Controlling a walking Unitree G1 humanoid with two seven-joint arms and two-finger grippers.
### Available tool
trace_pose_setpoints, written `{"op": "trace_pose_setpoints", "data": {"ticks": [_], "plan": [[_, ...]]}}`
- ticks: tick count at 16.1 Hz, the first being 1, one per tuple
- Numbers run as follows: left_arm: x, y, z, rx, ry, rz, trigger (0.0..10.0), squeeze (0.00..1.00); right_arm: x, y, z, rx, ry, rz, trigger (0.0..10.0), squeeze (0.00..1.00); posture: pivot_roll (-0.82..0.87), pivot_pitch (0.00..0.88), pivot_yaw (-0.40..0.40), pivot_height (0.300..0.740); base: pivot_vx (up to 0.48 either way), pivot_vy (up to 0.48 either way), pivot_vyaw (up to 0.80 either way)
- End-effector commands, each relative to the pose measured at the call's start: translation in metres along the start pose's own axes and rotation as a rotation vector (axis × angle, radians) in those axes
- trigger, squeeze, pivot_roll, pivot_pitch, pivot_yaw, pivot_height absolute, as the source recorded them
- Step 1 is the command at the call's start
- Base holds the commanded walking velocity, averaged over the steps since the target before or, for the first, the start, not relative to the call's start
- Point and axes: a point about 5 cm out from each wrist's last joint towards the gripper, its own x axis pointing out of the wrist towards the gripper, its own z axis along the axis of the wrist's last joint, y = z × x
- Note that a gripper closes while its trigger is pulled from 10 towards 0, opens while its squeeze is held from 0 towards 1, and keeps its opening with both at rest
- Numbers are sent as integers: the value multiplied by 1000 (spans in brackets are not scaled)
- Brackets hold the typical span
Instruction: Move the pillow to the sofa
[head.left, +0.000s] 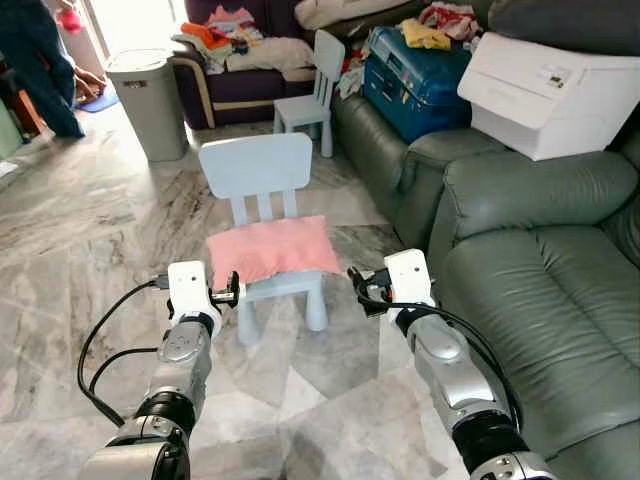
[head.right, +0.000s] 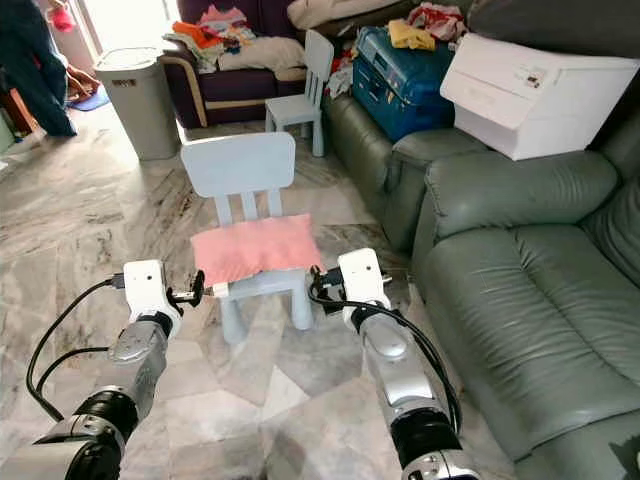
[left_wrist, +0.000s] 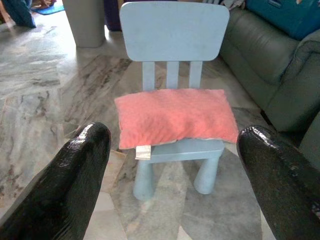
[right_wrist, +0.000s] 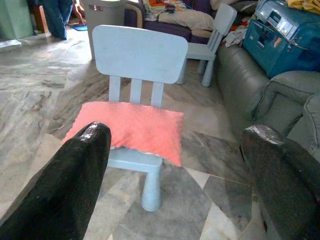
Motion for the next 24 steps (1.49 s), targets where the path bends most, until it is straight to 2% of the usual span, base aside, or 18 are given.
{"op": "trace_pose_setpoints", "data": {"ticks": [1,11,24], "plan": [[1,2,3,-14,-14,-4,10000,0,1,-1,4,2,-17,5,10000,0,-69,0,17,740,244,0,0],[-1,4,1,-48,-13,-9,10000,0,0,11,8,-9,-57,78,10000,0,-67,0,21,740,318,0,0],[0,2,2,-60,-12,-10,10000,0,1,12,10,-10,-62,91,10000,0,-71,0,18,740,351,286,0]]}}
